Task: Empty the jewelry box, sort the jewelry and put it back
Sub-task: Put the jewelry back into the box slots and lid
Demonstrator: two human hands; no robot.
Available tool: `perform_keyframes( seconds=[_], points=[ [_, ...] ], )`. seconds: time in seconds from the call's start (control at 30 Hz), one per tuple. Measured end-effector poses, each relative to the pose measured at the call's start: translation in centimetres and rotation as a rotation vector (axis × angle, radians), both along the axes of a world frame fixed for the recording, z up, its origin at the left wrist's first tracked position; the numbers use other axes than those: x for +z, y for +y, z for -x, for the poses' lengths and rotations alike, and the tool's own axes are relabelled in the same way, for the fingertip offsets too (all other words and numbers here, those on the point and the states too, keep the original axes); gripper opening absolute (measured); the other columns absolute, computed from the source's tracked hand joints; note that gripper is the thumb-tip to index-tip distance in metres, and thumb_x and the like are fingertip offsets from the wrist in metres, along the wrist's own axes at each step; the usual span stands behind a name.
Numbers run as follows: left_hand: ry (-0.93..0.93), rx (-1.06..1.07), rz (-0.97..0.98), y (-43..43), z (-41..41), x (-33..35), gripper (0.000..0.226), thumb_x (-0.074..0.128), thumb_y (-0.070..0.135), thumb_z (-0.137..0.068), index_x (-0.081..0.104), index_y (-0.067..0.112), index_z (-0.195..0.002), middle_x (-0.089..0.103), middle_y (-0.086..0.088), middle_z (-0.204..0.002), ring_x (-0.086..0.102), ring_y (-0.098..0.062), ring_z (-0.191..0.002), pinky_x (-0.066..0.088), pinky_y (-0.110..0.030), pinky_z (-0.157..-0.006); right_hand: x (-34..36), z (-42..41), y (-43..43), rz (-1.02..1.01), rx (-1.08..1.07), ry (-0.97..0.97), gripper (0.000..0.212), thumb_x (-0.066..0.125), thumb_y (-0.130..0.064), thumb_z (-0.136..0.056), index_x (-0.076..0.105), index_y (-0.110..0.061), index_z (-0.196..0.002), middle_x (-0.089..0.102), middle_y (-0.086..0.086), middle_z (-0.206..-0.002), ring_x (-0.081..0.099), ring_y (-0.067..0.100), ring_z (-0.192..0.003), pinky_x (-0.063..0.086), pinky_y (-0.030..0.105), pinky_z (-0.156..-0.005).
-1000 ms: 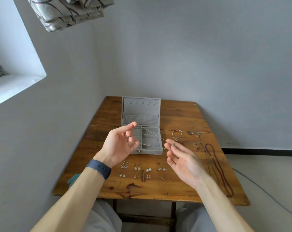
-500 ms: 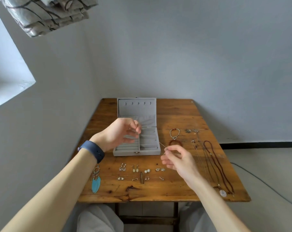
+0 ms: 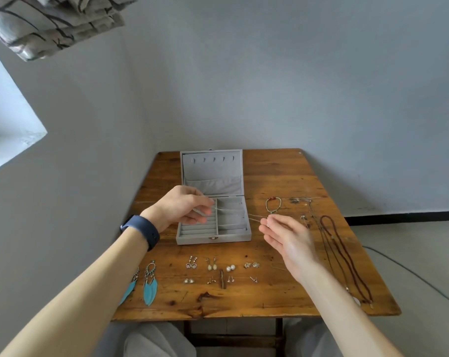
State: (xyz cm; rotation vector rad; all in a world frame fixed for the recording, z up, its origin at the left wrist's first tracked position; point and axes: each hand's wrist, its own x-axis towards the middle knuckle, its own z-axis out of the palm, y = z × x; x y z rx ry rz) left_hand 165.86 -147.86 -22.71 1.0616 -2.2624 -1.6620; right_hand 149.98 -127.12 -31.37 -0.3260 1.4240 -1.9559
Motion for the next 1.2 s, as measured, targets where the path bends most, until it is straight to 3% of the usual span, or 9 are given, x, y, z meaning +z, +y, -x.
perform_keyframes(
  seconds=[0.17, 0.37, 0.5, 0.57, 0.63, 0.8, 0.9, 0.97, 1.2],
  points=[
    [0.220, 0.098, 0.090, -1.6, 1.7, -0.7, 0.028, 0.080, 0.025, -0.084, 0.063, 0.010, -0.100, 0.078, -0.006, -0.088, 0.075, -0.020, -0.082, 0.060, -0.026, -0.073, -1.2, 1.5, -2.3, -0.173, 0.073, 0.226, 0.019, 0.067, -0.011, -0.094, 0.070, -0.020, -0.110, 0.078, -0.006, -0.096, 0.074, 0.011, -0.091, 0.059, 0.022, -0.074],
    [-0.067, 0.148, 0.838, -6.2, 4.6, 0.4, 0.013, 0.067, 0.026, -0.095, 0.068, 0.025, -0.107, 0.071, 0.010, -0.096, 0.065, -0.007, -0.081, 0.048, -0.017, -0.070, -1.5, 5.0, -8.0, -0.343, 0.062, 0.425, 0.011, 0.064, -0.014, -0.096, 0.070, -0.023, -0.099, 0.076, -0.007, -0.093, 0.073, 0.003, -0.082, 0.061, 0.029, -0.079],
    [-0.095, 0.079, 1.008, -9.2, 6.6, 2.5, 0.009, 0.065, 0.028, -0.094, 0.073, 0.029, -0.097, 0.072, 0.009, -0.093, 0.065, -0.015, -0.085, 0.051, -0.026, -0.073, -0.8, 7.1, -12.6, -0.425, 0.087, 0.582, 0.009, 0.061, -0.023, -0.098, 0.068, -0.027, -0.095, 0.074, -0.012, -0.085, 0.070, -0.002, -0.072, 0.057, 0.022, -0.071],
    [-0.163, -0.005, 1.047, -10.4, 7.7, 3.8, 0.011, 0.064, 0.030, -0.094, 0.073, 0.033, -0.098, 0.072, 0.013, -0.094, 0.065, -0.013, -0.087, 0.054, -0.029, -0.076, -0.5, 8.0, -14.8, -0.440, 0.124, 0.635, 0.005, 0.062, -0.027, -0.097, 0.066, -0.031, -0.097, 0.071, -0.014, -0.088, 0.067, -0.001, -0.079, 0.047, 0.012, -0.064],
    [-0.209, -0.055, 1.059, -11.6, 8.6, 5.0, 0.011, 0.062, 0.031, -0.095, 0.072, 0.036, -0.097, 0.071, 0.016, -0.092, 0.064, -0.012, -0.087, 0.055, -0.029, -0.076, -0.2, 8.6, -16.8, -0.421, 0.119, 0.651, 0.012, 0.064, -0.028, -0.096, 0.063, -0.029, -0.107, 0.066, -0.012, -0.106, 0.063, 0.004, -0.096, 0.043, 0.012, -0.071],
    [-0.139, -0.069, 1.063, -14.1, 10.8, 7.1, 0.013, 0.063, 0.028, -0.095, 0.071, 0.038, -0.095, 0.063, 0.025, -0.083, 0.063, -0.005, -0.077, 0.053, -0.024, -0.071, -0.2, 10.8, -20.5, -0.518, 0.133, 0.585, 0.069, 0.067, -0.029, -0.091, 0.032, -0.019, -0.150, 0.040, 0.002, -0.152, 0.041, 0.025, -0.138, 0.040, 0.043, -0.110],
    [-0.055, -0.053, 1.068, -14.7, 12.3, 7.5, 0.012, 0.064, 0.027, -0.095, 0.072, 0.036, -0.095, 0.066, 0.022, -0.086, 0.061, -0.002, -0.080, 0.052, -0.025, -0.072, -1.3, 11.5, -21.5, -0.462, 0.292, 0.447, 0.061, 0.062, -0.022, -0.093, 0.035, -0.020, -0.147, 0.058, -0.003, -0.132, 0.060, 0.015, -0.113, 0.055, 0.032, -0.083],
    [-0.039, -0.061, 1.099, -14.8, 13.2, 7.2, 0.012, 0.063, 0.026, -0.096, 0.073, 0.033, -0.098, 0.069, 0.016, -0.091, 0.061, -0.006, -0.082, 0.053, -0.027, -0.074, -2.1, 11.5, -21.8, -0.427, 0.274, 0.433, 0.043, 0.057, -0.016, -0.093, 0.045, -0.024, -0.134, 0.063, -0.011, -0.109, 0.063, 0.007, -0.090, 0.052, 0.021, -0.062],
    [-0.144, -0.083, 1.140, -14.6, 15.3, 4.0, 0.013, 0.059, 0.030, -0.097, 0.070, 0.037, -0.097, 0.059, 0.024, -0.075, 0.060, -0.009, -0.078, 0.047, -0.025, -0.066, -2.7, 11.7, -21.6, -0.353, 0.240, 0.418, 0.030, 0.063, -0.017, -0.086, 0.051, -0.031, -0.110, 0.066, -0.010, -0.100, 0.065, 0.010, -0.088, 0.051, 0.021, -0.063]
  ],
)
